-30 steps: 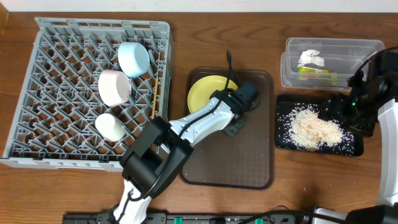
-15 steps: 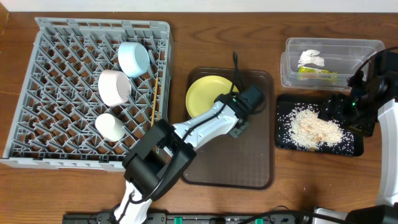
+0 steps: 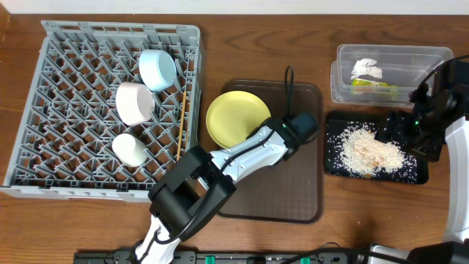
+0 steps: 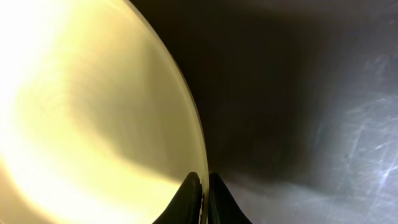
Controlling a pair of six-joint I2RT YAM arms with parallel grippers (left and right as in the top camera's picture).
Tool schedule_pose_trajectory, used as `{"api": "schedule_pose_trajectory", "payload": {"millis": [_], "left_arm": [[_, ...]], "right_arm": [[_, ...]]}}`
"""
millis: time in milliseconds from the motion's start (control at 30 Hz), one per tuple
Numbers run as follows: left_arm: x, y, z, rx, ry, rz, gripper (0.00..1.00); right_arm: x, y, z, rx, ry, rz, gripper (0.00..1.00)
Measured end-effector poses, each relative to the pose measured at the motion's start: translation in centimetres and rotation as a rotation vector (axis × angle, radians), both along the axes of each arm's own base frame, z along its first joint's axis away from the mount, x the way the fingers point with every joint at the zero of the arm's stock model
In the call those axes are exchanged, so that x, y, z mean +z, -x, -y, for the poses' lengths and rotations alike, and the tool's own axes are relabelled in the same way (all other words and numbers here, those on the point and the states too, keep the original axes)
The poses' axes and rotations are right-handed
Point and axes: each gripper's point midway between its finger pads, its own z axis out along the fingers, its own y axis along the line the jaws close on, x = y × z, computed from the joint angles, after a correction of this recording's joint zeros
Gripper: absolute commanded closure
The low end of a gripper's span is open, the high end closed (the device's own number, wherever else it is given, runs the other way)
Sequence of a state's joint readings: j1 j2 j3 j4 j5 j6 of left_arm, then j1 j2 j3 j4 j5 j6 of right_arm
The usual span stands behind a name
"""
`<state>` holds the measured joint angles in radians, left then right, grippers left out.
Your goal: Sort waste into correct bins and load items into the dishwasher
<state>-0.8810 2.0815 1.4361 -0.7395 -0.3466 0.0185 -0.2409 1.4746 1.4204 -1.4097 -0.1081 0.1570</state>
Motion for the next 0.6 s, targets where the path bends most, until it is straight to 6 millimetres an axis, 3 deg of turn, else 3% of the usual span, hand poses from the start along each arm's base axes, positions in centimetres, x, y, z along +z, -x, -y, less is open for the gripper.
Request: {"api": "schedule_pose_trajectory", "payload": {"millis": [167, 233, 467, 600], "left_arm": [[1.0, -0.3, 0.1, 0.001, 0.005, 0.02, 0.92], [2.3, -0.5, 0.3, 0.002, 0.028, 0.043, 0.92], [10.6, -1.5, 0.8, 0.012, 0.185, 0.184, 0.92], [13.7, -2.2, -0.4, 0.044, 0.241, 0.239, 0.92]], "right_arm": [[0.0, 0.0, 0.0, 0.0, 0.0, 0.0, 0.18], [0.0, 0.0, 0.0, 0.0, 0.0, 0.0, 0.18], [0.0, 0.0, 0.0, 0.0, 0.0, 0.0, 0.18], [0.0, 0.2, 0.0, 0.0, -0.002, -0.007, 0.18]]}}
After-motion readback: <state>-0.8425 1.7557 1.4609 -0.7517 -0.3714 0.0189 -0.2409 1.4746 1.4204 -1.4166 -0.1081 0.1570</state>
